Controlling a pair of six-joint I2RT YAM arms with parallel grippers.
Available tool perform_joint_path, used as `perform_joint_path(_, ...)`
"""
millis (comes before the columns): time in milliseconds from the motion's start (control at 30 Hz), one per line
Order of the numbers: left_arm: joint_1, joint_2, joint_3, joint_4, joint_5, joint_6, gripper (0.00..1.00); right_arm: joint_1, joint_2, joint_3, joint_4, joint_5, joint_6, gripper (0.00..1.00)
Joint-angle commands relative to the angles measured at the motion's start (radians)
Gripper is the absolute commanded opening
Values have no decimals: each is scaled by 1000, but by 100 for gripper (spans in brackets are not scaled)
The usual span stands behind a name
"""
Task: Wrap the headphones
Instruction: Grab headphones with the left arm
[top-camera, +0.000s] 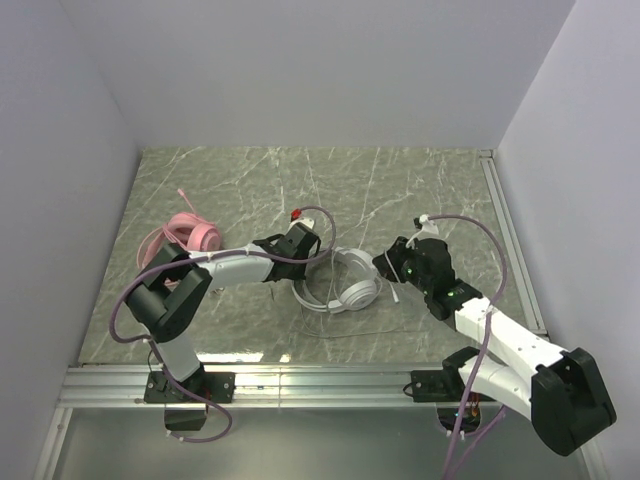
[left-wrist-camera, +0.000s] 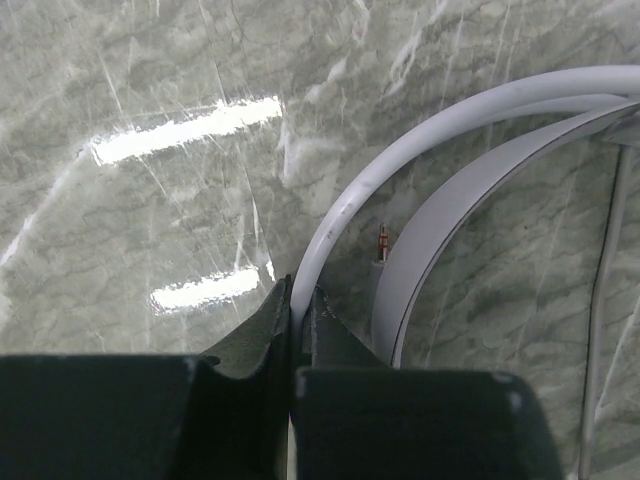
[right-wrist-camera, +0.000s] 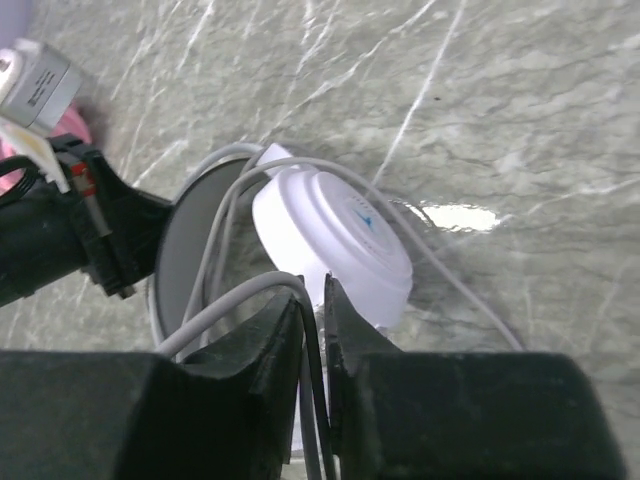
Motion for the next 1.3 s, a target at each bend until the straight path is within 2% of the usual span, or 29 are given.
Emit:
perform_joint_path(0, -7, -29, -15, -68, -6, 4, 0, -18, -40, 24, -41, 63, -14, 23)
perform_joint_path(167, -8, -52, -20, -51, -4, 27, 0, -20, -70, 51, -49, 3, -84, 36)
perform_joint_path(200, -8, -52, -20, -51, -11, 30, 0, -18, -66, 62, -67, 3, -95, 34)
perform_joint_path(267, -8, -55, -20, -47, -15, 30, 0, -18, -57, 82, -82, 7, -118, 16)
perform_joint_path(333, -8, -71, -36, -15, 12, 43, 0, -20, -61, 83, -96, 44, -114, 11)
perform_joint_path(367, -8, -78, -44, -2, 18, 44, 0, -20, -72, 86, -104, 61, -104, 3)
perform_joint_path(500, -7, -115, -82, 64, 51, 33, 0, -22, -129, 108, -156, 151, -81, 0)
perform_joint_path(600, 10, -181, -116, 134, 133, 9, 0, -26, -172, 125, -199, 217, -71, 0)
perform_joint_path(667, 38, -215, -145, 169, 209, -13, 0, -26, -202, 134, -213, 222, -71, 0)
perform_joint_path(833, 75, -269, -135, 159, 242, -23, 0, -29, -239, 162, -268, 227, -84, 0)
perform_joint_path(867, 78, -276, -135, 157, 246, -23, 0, -29, -235, 165, -268, 228, -87, 2)
perform_joint_path(900, 79, -282, -135, 156, 244, -20, 0, -32, -230, 166, -276, 225, -92, 9)
perform_joint_path(933, 79, -292, -135, 151, 239, -14, 0, -35, -213, 163, -274, 172, -107, 24)
perform_joint_path(1000, 79, -290, -125, 130, 226, -5, 0, -35, -189, 166, -269, 107, -129, 33)
perform_joint_path(1033, 79, -283, -121, 121, 215, 3, 0, -35, -175, 166, -263, 77, -155, 41)
perform_joint_path(1100, 79, -276, -116, 108, 201, 12, 0, -35, -149, 163, -233, -41, -190, 48)
perform_joint_path(1167, 79, -279, -119, 113, 201, 18, 0, -34, -112, 169, -230, -81, -236, 61)
perform_joint_path(1267, 78, -276, -110, 105, 195, 24, 0, -28, -46, 214, -260, -141, -290, 67)
